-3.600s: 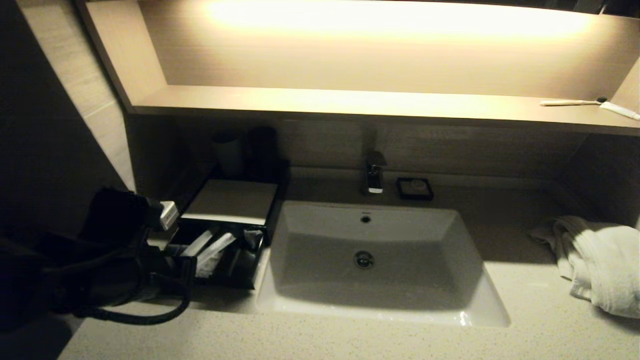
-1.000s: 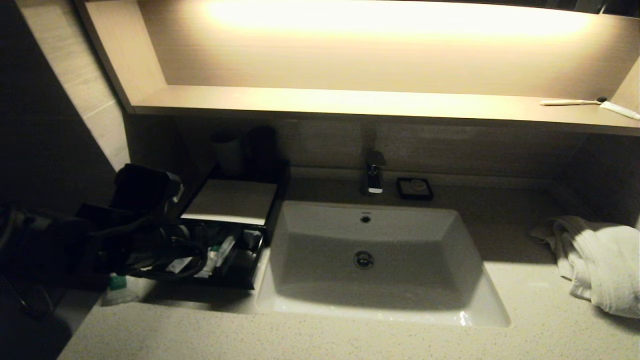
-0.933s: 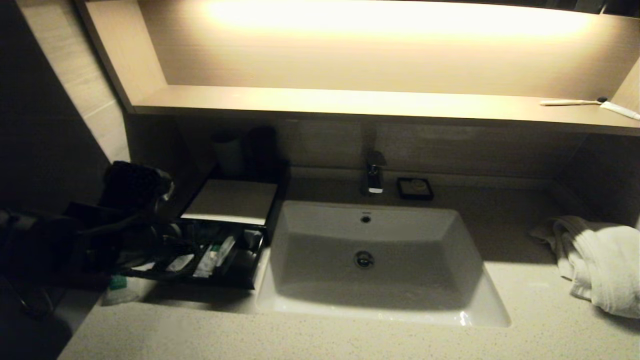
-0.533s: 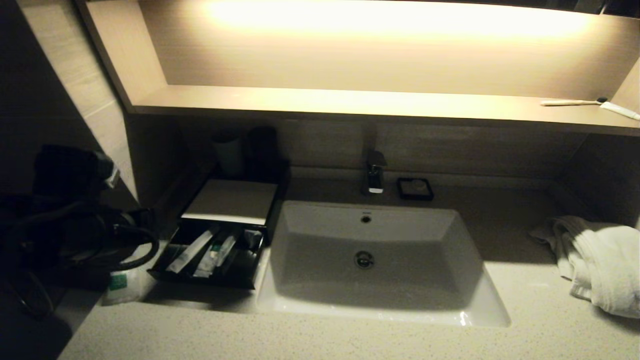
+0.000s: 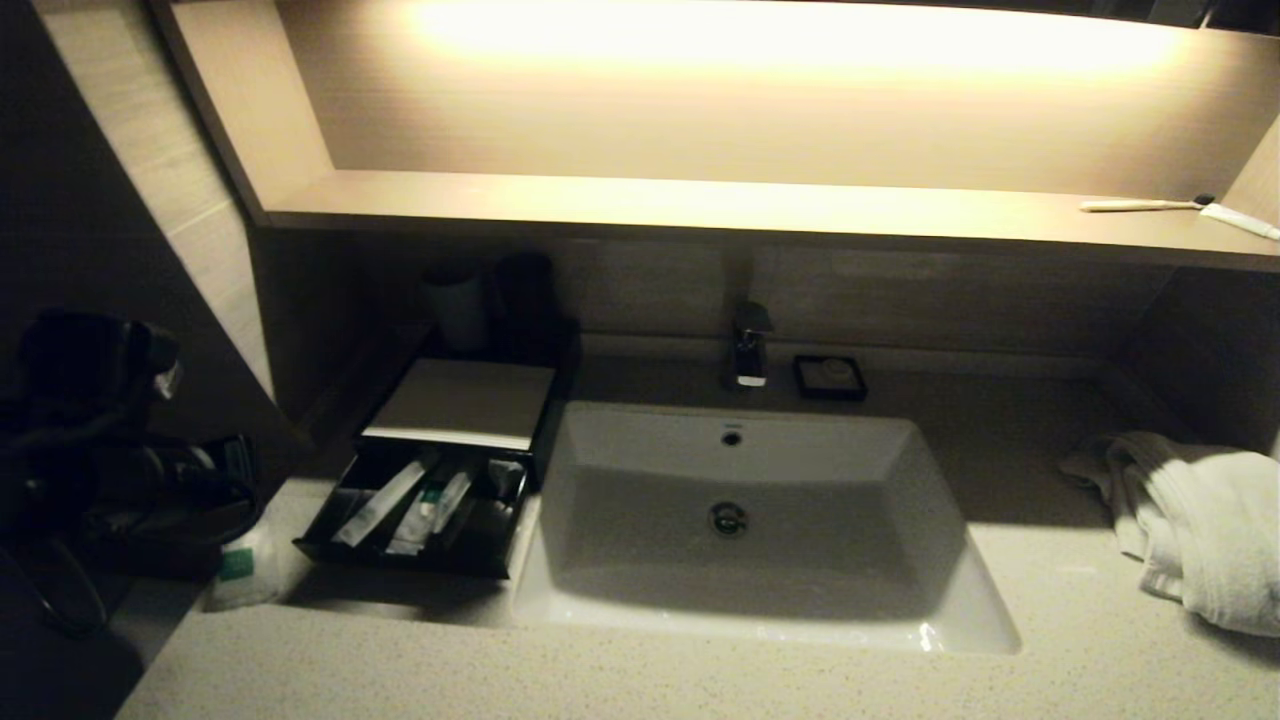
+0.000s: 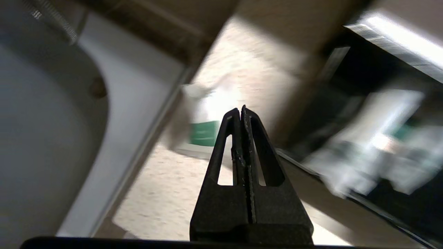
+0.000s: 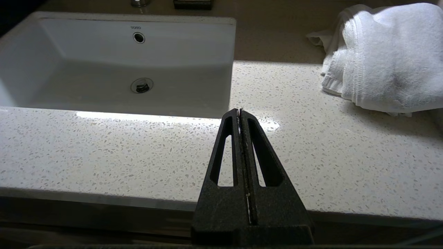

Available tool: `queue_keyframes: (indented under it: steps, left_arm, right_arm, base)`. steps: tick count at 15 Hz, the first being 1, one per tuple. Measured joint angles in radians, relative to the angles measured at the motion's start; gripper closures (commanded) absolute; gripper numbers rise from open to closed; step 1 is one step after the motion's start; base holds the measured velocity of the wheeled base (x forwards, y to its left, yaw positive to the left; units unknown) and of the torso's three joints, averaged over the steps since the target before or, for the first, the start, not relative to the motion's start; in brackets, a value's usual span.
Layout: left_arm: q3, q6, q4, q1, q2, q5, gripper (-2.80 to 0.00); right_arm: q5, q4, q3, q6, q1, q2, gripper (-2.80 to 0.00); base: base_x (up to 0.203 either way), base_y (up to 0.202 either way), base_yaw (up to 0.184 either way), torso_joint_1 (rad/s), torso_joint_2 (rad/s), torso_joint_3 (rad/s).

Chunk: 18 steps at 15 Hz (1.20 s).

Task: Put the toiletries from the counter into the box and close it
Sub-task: Pick up the bathroom toiletry

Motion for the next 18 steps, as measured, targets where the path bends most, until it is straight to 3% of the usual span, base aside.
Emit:
queue_keyframes:
  steps: [4, 11, 12, 18]
  left_arm:
    - [0.008, 0.008, -0.028, 0.068, 0.081, -0.001, 0.00]
    - [0.019, -0.003, -0.070, 0.086, 0.128, -0.019, 0.00]
    - [0.019, -0.003, -0.069, 0.087, 0.127, -0.027, -2.80]
    - [0.027, -0.005, -0.080, 0.087, 0.117, -0.071, -2.80]
  right_arm:
    - [0.001, 0.000, 0.000, 0.000, 0.000, 0.000, 0.00]
    - [0.000, 0.000, 0.000, 0.000, 0.000, 0.000, 0.00]
    - [0.000, 0.000, 0.000, 0.000, 0.000, 0.000, 0.00]
    - [0.001, 0.000, 0.000, 0.000, 0.000, 0.000, 0.00]
  base:
    - [0.000, 0.000, 0.000, 0.000, 0.00, 0.000]
    - [0.000, 0.000, 0.000, 0.000, 0.00, 0.000]
    - [0.000, 0.000, 0.000, 0.000, 0.00, 0.000]
    - [0.000, 0.000, 0.000, 0.000, 0.00, 0.000]
